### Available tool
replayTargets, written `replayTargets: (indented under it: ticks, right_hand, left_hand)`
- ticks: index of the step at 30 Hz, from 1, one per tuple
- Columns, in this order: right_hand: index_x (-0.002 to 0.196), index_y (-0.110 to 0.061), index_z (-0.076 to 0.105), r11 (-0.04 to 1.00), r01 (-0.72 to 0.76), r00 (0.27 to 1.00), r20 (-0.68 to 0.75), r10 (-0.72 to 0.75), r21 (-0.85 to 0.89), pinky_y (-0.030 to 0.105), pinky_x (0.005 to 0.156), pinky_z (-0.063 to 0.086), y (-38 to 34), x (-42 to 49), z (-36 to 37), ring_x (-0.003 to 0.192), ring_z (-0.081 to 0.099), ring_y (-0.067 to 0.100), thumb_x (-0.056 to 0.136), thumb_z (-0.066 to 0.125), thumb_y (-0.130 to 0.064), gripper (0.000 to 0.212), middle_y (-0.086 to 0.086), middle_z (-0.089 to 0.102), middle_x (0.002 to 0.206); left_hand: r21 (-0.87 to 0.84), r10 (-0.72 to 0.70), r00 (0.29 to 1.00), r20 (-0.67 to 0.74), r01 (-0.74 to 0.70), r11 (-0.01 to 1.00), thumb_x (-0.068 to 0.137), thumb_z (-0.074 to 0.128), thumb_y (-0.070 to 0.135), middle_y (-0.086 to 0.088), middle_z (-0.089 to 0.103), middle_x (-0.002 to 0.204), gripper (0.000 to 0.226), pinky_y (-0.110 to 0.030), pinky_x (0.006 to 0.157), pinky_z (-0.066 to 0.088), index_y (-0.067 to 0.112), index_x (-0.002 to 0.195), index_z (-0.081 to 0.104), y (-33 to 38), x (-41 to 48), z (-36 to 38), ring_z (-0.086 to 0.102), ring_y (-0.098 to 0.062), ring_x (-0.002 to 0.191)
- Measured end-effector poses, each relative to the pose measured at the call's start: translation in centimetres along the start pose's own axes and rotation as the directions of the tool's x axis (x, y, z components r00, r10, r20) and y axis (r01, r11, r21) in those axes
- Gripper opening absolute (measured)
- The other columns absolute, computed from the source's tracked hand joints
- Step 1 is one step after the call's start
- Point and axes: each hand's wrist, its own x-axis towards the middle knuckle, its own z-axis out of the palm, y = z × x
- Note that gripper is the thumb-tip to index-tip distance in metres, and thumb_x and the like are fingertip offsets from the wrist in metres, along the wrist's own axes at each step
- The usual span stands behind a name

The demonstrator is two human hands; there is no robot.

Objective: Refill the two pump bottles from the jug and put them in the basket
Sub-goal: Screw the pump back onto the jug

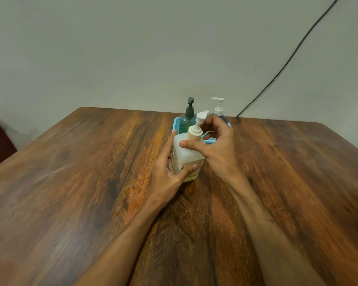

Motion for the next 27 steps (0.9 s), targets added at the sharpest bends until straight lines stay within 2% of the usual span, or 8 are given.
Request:
replayTargets:
  ticks: [3, 6, 8, 11, 14, 19, 22, 27]
  right_hand:
    - [0.116, -0.019, 0.063, 1.000, -0.023, 0.999, 0.029, 0.023, -0.005, 0.012, 0.076, 0.045, -0.1, 0.0, -0.3, 0.096, 0.061, 0.000, 0.066, 0.093, -0.023, 0.058, -0.013, 0.067, 0.105]
    - [0.127, -0.017, 0.066, 0.998, -0.060, 0.994, 0.092, 0.059, 0.006, 0.024, 0.087, 0.049, 0.3, 0.1, -1.0, 0.110, 0.063, 0.008, 0.075, 0.088, -0.020, 0.056, -0.008, 0.070, 0.118]
    - [0.123, -0.016, 0.070, 0.997, -0.072, 0.995, 0.068, 0.070, 0.029, 0.029, 0.087, 0.051, 0.3, 0.1, -1.0, 0.109, 0.065, 0.014, 0.077, 0.086, -0.014, 0.048, -0.006, 0.072, 0.117]
    - [0.108, -0.026, 0.070, 0.998, -0.050, 0.998, -0.024, 0.050, 0.024, 0.026, 0.082, 0.053, -0.1, -0.2, -0.3, 0.096, 0.066, 0.009, 0.071, 0.090, -0.012, 0.044, -0.011, 0.073, 0.103]
    - [0.103, -0.024, 0.068, 1.000, -0.026, 0.996, -0.081, 0.027, 0.017, 0.018, 0.074, 0.050, -0.3, -0.5, 0.2, 0.088, 0.061, 0.006, 0.067, 0.093, -0.017, 0.045, -0.014, 0.068, 0.096]
    - [0.111, -0.017, 0.068, 0.999, -0.039, 0.997, -0.068, 0.039, -0.001, 0.015, 0.073, 0.048, -0.2, -0.6, 0.3, 0.090, 0.060, 0.006, 0.068, 0.093, -0.023, 0.050, -0.008, 0.068, 0.100]
    - [0.119, -0.023, 0.068, 0.999, -0.051, 0.999, -0.009, 0.050, -0.007, 0.014, 0.079, 0.049, -0.2, -0.4, -0.1, 0.103, 0.062, 0.006, 0.067, 0.092, -0.027, 0.058, -0.012, 0.069, 0.110]
    - [0.121, -0.021, 0.070, 0.998, -0.056, 0.998, -0.005, 0.056, -0.004, 0.032, 0.089, 0.055, -0.2, -0.3, -0.7, 0.106, 0.064, 0.012, 0.077, 0.087, -0.019, 0.047, -0.008, 0.072, 0.114]
  left_hand:
    - [-0.011, -0.007, 1.000, -0.001, 0.007, 1.000, 0.083, 0.085, 0.018, 0.007, 0.048, 0.157, 0.098, -0.040, 0.104, 0.054, 0.030, 0.161, 0.027, 0.1, 0.1, 0.0, 0.055, -0.012, 0.133]
    - [-0.010, -0.003, 1.000, -0.006, 0.003, 1.000, 0.082, 0.086, 0.020, 0.007, 0.049, 0.155, 0.098, -0.039, 0.106, 0.053, 0.031, 0.161, 0.029, 0.0, 0.1, 0.0, 0.055, -0.012, 0.133]
    - [-0.005, 0.004, 1.000, -0.004, -0.004, 1.000, 0.082, 0.086, 0.021, 0.009, 0.049, 0.155, 0.097, -0.039, 0.106, 0.053, 0.030, 0.160, 0.030, 0.1, 0.1, 0.0, 0.055, -0.012, 0.133]
    - [-0.010, 0.007, 1.000, -0.003, -0.007, 1.000, 0.082, 0.086, 0.020, 0.009, 0.050, 0.154, 0.096, -0.037, 0.106, 0.053, 0.028, 0.160, 0.030, 0.1, 0.1, 0.1, 0.057, -0.013, 0.132]
    - [-0.001, -0.004, 1.000, 0.001, 0.004, 1.000, 0.082, 0.086, 0.024, 0.010, 0.049, 0.155, 0.098, -0.041, 0.104, 0.055, 0.031, 0.161, 0.029, 0.1, 0.0, 0.0, 0.056, -0.011, 0.131]
    - [0.008, -0.009, 1.000, 0.000, 0.009, 1.000, 0.082, 0.085, 0.026, 0.013, 0.047, 0.155, 0.097, -0.041, 0.106, 0.054, 0.033, 0.160, 0.028, 0.1, 0.0, 0.0, 0.055, -0.009, 0.132]
    - [0.005, -0.009, 1.000, -0.001, 0.009, 1.000, 0.082, 0.085, 0.025, 0.014, 0.047, 0.155, 0.097, -0.038, 0.106, 0.053, 0.033, 0.160, 0.028, 0.2, 0.0, 0.0, 0.054, -0.007, 0.133]
    - [-0.007, -0.013, 1.000, -0.007, 0.013, 1.000, 0.081, 0.086, 0.030, 0.014, 0.049, 0.153, 0.097, -0.048, 0.103, 0.055, 0.036, 0.160, 0.030, 0.1, 0.0, 0.1, 0.054, -0.010, 0.132]
